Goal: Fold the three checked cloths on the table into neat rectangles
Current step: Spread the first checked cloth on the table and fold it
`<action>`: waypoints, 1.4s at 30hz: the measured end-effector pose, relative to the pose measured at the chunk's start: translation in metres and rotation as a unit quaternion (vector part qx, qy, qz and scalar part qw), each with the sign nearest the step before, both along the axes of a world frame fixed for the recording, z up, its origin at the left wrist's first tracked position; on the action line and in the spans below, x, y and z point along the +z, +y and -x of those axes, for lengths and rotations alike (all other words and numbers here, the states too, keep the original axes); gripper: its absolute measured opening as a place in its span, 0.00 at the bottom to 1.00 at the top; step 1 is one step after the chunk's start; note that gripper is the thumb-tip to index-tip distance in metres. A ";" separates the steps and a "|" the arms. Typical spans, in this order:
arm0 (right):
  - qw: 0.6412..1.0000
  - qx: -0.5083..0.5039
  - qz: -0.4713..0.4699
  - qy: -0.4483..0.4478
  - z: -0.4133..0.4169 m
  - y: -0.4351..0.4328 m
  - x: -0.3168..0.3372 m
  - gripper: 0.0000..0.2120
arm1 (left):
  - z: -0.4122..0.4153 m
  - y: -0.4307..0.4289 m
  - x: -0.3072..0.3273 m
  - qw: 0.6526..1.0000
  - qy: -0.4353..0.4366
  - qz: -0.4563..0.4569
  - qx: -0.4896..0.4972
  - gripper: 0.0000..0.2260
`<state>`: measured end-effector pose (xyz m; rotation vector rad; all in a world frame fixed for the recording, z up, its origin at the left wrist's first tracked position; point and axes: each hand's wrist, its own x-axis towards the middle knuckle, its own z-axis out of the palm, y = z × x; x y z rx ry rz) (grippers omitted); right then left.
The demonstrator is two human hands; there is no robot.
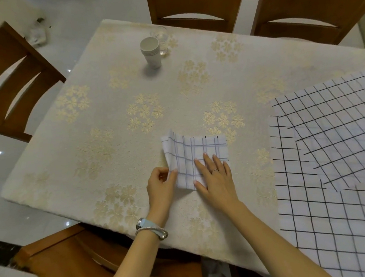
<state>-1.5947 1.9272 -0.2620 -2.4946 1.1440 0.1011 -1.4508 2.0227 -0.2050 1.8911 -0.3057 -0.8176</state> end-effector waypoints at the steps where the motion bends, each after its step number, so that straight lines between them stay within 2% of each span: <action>1: 1.000 0.000 0.003 -0.002 0.001 -0.001 -0.002 0.33 | 0.005 -0.003 0.003 1.000 -0.002 0.012 -0.007 0.05; 6: 0.999 0.016 -0.013 -0.034 0.002 -0.007 0.001 0.33 | 0.039 -0.024 0.019 0.997 -0.047 0.047 -0.041 0.04; 9: 0.983 -0.049 -0.071 -0.160 0.007 -0.013 0.010 0.27 | 0.061 -0.037 0.021 0.995 -0.057 0.066 -0.058 0.07; 11: 0.941 -0.156 -0.124 -0.275 0.014 -0.020 0.020 0.16 | 0.074 -0.044 0.016 0.991 -0.070 0.075 -0.084 0.08; 13: 0.876 -0.266 -0.212 -0.342 0.020 -0.028 0.035 0.08 | 0.087 -0.050 0.009 0.988 -0.085 0.069 -0.112 0.08; 14: 0.847 -0.304 -0.253 -0.356 0.023 -0.033 0.041 0.09 | 0.094 -0.053 0.005 0.986 -0.088 0.063 -0.125 0.08; 16: 0.829 -0.334 -0.297 -0.336 0.028 -0.042 0.047 0.16 | 0.106 -0.058 -0.004 0.984 -0.081 0.058 -0.150 0.10; 18: 0.847 -0.330 -0.299 -0.292 0.031 -0.048 0.046 0.19 | 0.115 -0.063 -0.014 0.979 -0.080 0.061 -0.175 0.14; 21: 0.878 -0.325 -0.255 -0.242 0.035 -0.056 0.038 0.08 | 0.121 -0.065 -0.025 0.971 -0.085 0.039 -0.220 0.24; 23: 0.880 -0.333 -0.239 -0.240 0.037 -0.061 0.034 0.09 | 0.120 -0.060 -0.027 0.961 -0.104 0.027 -0.256 0.30; 25: 0.885 -0.331 -0.228 -0.233 0.036 -0.065 0.034 0.09 | 0.113 -0.052 -0.032 0.946 -0.165 0.025 -0.279 0.29; 28: 0.901 -0.313 -0.211 -0.213 0.033 -0.068 0.028 0.08 | 0.091 -0.044 -0.044 0.904 -0.312 0.007 -0.291 0.20; 33: 0.917 -0.301 -0.170 -0.200 0.032 -0.065 0.024 0.12 | 0.050 -0.046 -0.067 0.806 -0.450 -0.116 -0.367 0.26; 35: 0.948 -0.263 -0.075 -0.166 0.030 -0.062 0.024 0.16 | 0.042 -0.046 -0.074 0.778 -0.462 -0.143 -0.402 0.28; 38: 0.981 -0.124 0.089 -0.118 0.029 -0.063 0.017 0.21 | 0.039 -0.046 -0.075 0.765 -0.463 -0.146 -0.423 0.31; 42: 0.994 -0.007 0.100 -0.040 0.028 -0.069 -0.002 0.27 | 0.031 -0.051 -0.070 0.750 -0.466 -0.155 -0.443 0.37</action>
